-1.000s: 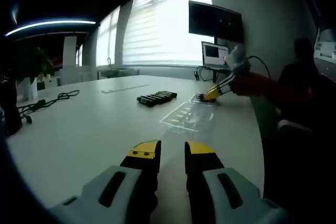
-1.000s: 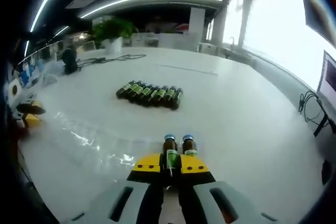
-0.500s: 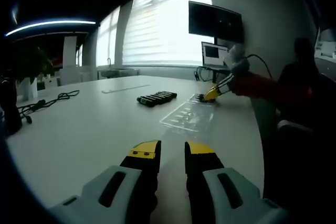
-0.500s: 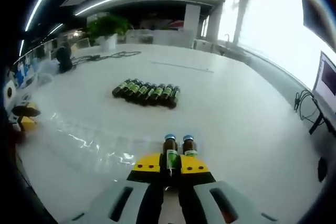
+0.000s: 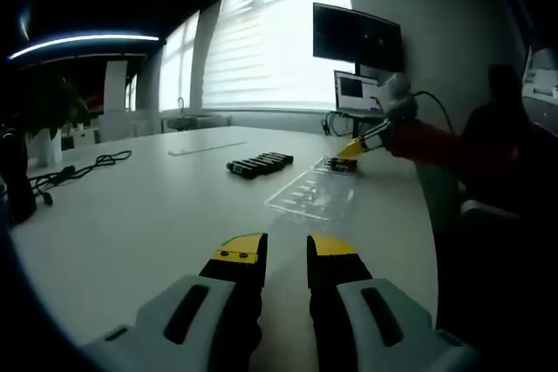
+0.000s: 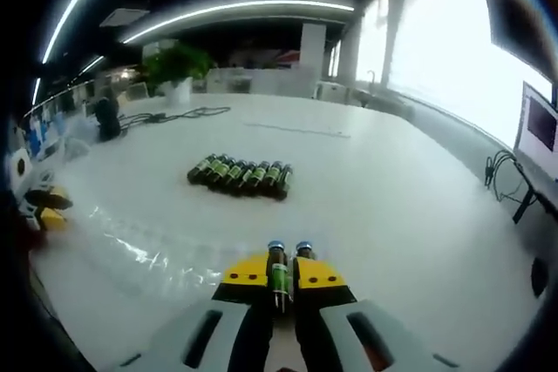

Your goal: Grip medicine bottles put into box

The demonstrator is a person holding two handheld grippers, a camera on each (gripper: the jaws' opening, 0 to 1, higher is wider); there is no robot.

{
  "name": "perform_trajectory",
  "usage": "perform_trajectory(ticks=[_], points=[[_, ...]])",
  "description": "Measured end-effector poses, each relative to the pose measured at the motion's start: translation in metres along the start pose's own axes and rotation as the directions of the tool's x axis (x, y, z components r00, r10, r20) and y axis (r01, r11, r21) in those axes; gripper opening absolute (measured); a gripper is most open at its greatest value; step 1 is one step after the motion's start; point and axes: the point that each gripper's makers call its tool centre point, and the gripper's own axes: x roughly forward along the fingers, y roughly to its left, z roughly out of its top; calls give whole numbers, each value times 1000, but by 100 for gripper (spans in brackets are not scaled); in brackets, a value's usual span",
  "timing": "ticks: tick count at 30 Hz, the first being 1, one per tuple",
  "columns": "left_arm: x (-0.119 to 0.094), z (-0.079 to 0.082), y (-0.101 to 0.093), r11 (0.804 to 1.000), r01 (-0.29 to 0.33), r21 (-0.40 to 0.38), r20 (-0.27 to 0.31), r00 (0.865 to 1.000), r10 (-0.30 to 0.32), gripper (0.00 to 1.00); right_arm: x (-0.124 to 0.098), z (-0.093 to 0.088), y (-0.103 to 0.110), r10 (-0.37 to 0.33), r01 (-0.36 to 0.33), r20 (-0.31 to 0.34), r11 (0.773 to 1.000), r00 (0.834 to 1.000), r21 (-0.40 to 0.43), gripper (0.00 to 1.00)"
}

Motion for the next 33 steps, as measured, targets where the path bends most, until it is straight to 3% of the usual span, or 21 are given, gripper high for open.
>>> perform_trajectory(ticks=[11, 21, 33], points=[[0, 0, 0, 1000, 0, 5, 1, 1000, 0, 12, 8, 23, -1, 21, -19, 41, 998, 999, -51, 6], [0, 0, -1, 1000, 4, 5, 1, 1000, -4, 12, 27, 42, 3, 106, -98, 87, 991, 991, -93, 6], [1, -1, 0, 1000, 3, 7, -4, 1000, -3, 12, 55, 54, 7, 143, -130, 79, 981, 987, -145, 6]])
